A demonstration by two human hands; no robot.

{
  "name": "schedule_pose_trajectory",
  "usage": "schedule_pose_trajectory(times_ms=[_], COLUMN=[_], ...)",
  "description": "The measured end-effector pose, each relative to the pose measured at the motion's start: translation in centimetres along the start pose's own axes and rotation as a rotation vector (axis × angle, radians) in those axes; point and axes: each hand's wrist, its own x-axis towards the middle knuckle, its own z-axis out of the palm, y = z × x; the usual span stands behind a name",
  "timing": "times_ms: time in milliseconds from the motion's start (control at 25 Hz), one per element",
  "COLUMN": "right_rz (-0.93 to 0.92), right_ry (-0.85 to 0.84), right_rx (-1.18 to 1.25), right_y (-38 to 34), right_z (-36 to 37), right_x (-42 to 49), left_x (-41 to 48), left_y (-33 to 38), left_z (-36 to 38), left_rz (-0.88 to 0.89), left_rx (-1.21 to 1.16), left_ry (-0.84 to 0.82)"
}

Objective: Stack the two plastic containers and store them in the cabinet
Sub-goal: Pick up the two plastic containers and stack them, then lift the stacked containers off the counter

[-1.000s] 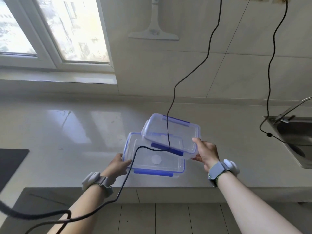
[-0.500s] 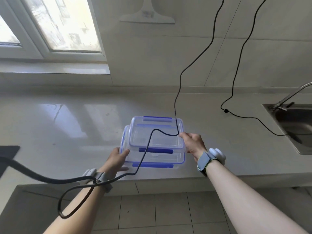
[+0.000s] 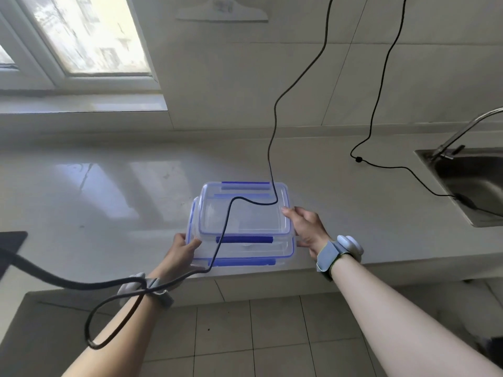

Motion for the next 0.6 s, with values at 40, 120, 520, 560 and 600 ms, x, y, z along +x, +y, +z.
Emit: schedule_pose_trajectory(times_ms=[40, 120, 520, 560, 600], right_rz=[-0.009, -0.019, -0.051, -0.046, -0.041], right_ry=[0.002, 0.006, -0.019, -0.023, -0.030], right_rx=[-0.006, -0.015, 0.029, 0.032, 0.041], right_y=[0.3, 1.0, 4.5, 5.2, 5.9], right_z=[0.0, -0.2, -0.3, -0.2, -0.1], right_x=[-0.6, -2.3, -11.2, -12.3, -13.3], left_x=[-0.6, -2.5, -8.9, -9.7, -10.4], left_y=[-0.5, -1.4, -8.4, -9.5, -10.4], left_z=[-0.3, -1.0, -4.2, -4.6, -5.0], left_rz=[0.008, 0.029, 0.092, 0.069, 0.054], left_rx=[-0.006, -0.047, -0.194, -0.217, -0.214], left_ry=[-0.008, -0.044, -0.282, -0.270, -0.248])
